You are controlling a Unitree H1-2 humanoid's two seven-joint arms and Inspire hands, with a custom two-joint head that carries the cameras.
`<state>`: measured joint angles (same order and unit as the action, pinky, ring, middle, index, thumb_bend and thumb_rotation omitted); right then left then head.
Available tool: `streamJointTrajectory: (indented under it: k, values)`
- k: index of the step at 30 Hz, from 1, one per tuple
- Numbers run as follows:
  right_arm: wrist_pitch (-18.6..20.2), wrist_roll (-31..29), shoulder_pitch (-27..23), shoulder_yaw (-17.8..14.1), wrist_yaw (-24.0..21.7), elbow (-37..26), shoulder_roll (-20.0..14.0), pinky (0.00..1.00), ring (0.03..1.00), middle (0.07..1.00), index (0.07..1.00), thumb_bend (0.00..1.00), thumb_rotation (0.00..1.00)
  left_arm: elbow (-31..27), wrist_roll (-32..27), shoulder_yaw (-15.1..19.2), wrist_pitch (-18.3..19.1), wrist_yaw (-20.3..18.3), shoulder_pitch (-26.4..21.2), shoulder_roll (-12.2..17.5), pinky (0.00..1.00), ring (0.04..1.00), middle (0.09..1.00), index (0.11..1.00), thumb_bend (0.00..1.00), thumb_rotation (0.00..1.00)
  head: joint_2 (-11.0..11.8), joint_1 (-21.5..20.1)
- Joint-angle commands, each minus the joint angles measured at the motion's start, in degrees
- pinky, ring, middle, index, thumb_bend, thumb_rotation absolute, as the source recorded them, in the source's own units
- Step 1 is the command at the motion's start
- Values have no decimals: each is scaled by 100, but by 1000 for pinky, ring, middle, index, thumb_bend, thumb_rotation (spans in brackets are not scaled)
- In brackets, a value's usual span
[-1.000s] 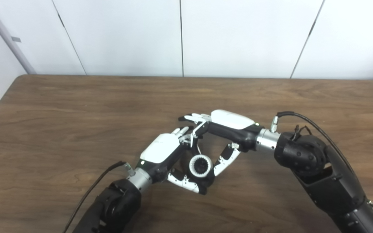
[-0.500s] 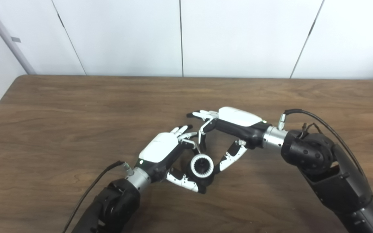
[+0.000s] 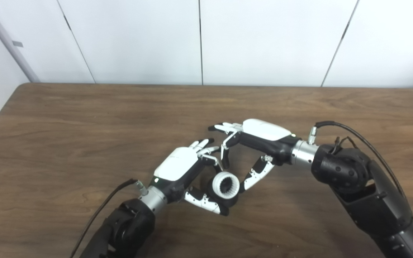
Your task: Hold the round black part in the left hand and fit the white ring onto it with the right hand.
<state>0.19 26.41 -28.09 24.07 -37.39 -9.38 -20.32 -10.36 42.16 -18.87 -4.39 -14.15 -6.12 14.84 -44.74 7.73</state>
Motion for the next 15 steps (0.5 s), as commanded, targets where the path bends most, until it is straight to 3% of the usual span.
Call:
streamJointTrajectory:
  k: [1,15]
  values:
    - [-96,-66,-130,-47,129,-112,51,1000,1000,979,476,523,127,-190,-113,12,-70,62,-117,-37,1000,1000,896,479,519,48,-6,1]
    - [-69,-58,-163,-72,105,-124,55,1000,1000,978,475,523,128,-167,-63,-5,-89,65,-127,-55,1000,1000,895,480,519,47,30,4]
